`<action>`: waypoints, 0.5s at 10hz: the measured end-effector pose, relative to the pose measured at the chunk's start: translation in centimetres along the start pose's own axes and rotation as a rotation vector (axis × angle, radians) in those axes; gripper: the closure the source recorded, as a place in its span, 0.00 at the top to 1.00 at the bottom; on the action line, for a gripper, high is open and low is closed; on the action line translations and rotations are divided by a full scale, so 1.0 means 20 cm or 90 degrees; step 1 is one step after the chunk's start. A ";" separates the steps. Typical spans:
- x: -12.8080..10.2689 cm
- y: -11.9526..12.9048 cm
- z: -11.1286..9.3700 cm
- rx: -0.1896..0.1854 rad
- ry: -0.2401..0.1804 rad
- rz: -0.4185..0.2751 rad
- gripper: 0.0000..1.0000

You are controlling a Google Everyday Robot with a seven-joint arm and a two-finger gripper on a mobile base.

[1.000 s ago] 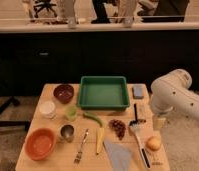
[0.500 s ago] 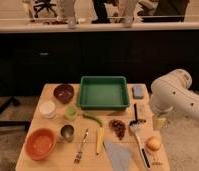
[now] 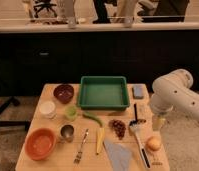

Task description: Wipe red bowl with towel

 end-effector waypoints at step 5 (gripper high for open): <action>-0.03 0.05 0.05 -0.046 -0.046 0.014 0.80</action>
